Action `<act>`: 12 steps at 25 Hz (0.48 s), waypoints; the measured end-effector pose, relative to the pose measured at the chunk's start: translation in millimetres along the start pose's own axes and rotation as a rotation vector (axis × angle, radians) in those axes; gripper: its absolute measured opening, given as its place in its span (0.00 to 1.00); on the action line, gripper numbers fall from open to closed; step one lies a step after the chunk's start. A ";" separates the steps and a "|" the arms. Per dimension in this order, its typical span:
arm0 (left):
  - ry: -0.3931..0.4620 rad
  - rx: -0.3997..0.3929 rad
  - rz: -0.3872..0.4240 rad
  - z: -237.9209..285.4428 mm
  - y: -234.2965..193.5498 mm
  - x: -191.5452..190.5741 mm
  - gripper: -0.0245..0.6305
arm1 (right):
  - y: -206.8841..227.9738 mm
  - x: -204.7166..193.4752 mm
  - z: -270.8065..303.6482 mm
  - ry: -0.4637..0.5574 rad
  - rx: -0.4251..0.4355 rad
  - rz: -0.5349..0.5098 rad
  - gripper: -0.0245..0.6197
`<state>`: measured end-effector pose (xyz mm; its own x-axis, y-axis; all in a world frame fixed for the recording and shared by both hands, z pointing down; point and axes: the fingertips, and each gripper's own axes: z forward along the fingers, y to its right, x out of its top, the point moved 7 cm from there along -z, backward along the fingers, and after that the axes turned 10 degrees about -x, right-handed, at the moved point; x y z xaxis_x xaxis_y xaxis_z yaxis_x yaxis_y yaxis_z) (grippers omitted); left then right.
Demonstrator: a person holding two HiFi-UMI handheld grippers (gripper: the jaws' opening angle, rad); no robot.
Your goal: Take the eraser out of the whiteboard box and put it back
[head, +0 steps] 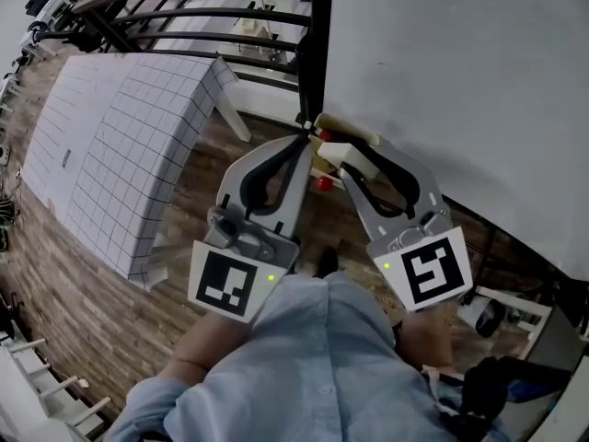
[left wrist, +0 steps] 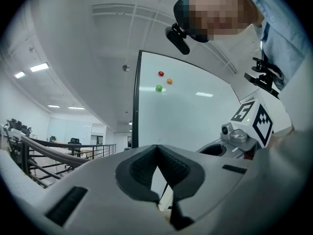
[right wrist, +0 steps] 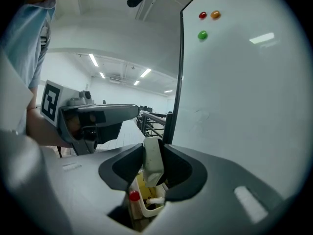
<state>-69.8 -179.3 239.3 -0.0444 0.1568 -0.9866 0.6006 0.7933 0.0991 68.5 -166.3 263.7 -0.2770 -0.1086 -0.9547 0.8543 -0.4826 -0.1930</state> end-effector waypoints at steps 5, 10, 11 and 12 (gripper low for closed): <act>-0.024 -0.009 -0.029 0.1 -8.2 -11.7 0.04 | -4.6 -14.3 14.6 -0.052 0.011 0.011 0.24; -0.050 -0.012 -0.058 -1.9 -21.9 -24.3 0.04 | -11.5 -28.8 35.1 -0.105 0.016 0.006 0.24; -0.054 -0.013 -0.064 -2.2 -24.9 -26.2 0.04 | -12.6 -31.7 39.1 -0.117 0.011 0.008 0.24; -0.058 -0.015 -0.070 -2.4 -27.7 -28.0 0.04 | -13.7 -34.7 43.1 -0.130 0.004 0.012 0.24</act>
<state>-87.1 -204.3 264.5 -0.0392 0.0663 -0.9970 0.5858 0.8099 0.0308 47.5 -193.4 309.2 -0.3218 -0.2261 -0.9194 0.8561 -0.4842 -0.1805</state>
